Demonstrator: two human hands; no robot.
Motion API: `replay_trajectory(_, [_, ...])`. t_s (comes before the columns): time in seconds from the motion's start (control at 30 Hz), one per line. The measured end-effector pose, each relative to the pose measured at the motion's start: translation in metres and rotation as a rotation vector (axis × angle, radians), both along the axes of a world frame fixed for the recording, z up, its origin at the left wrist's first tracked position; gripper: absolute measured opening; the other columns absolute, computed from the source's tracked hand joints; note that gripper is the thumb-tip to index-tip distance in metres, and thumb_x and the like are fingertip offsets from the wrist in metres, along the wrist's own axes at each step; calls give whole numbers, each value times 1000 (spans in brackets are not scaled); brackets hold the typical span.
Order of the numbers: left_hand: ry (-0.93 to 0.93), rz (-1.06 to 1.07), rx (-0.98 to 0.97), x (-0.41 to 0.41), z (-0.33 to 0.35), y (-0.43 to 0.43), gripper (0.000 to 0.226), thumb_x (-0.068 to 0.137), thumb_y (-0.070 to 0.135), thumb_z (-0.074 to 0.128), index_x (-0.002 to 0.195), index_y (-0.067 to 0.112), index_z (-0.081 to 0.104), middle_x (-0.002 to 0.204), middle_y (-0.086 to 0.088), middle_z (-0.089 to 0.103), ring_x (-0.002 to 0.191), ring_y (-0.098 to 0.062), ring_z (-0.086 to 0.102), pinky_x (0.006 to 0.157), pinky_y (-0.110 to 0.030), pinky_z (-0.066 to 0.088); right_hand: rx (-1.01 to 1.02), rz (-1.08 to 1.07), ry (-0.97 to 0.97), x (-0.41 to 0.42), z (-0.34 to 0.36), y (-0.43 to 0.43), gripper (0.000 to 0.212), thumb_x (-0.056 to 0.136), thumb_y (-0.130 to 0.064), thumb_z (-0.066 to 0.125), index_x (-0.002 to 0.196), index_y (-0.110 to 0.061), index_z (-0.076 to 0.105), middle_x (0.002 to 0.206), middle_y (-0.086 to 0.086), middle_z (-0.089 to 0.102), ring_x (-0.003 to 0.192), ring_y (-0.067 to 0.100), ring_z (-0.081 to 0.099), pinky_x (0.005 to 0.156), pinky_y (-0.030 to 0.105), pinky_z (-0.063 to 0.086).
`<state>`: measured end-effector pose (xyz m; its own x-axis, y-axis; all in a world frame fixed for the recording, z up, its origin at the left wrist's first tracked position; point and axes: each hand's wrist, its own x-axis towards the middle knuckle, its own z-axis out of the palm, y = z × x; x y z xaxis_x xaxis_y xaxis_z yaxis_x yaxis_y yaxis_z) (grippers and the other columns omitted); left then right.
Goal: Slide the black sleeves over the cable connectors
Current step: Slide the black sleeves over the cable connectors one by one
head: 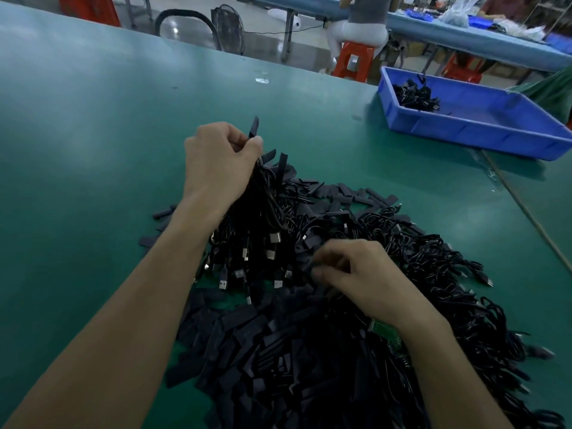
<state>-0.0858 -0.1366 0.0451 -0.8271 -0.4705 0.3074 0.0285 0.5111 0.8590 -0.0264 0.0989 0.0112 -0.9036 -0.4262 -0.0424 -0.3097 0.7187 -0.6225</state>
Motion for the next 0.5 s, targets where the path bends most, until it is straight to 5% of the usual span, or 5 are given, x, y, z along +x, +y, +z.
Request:
replay_trajectory(0.1, [-100,78,-125,-11,4,-3,25,80,48,69,64,33,57,81,3,70,84,-25,69,82,-40,56,-215,-78,91,-2,5,-2,18,92,-28,71,84,-40,62,86,-25,62,74,-1,60,67,10,46])
replay_trajectory(0.3, [-295,-49,-135,-23,4,-11,33,75,50,82,60,30,60,77,3,65,90,-25,66,89,-43,54,-460,-195,108,-10,8,-3,12,92,-26,71,89,-33,61,77,-21,62,65,2,54,64,19,49])
replay_trajectory(0.43, [-112,-13,-41,-14,5,-6,30,76,43,83,78,28,57,73,13,59,78,-17,62,83,-41,55,-533,-232,55,-11,3,-3,12,91,-23,73,90,-27,62,74,-19,62,64,-2,52,64,16,48])
replay_trajectory(0.5, [27,42,-165,1,9,5,23,84,40,76,84,30,55,68,18,54,72,-14,58,71,-35,49,-576,-247,15,-11,0,-3,11,91,-22,72,88,-25,62,72,-19,60,65,0,52,63,16,47])
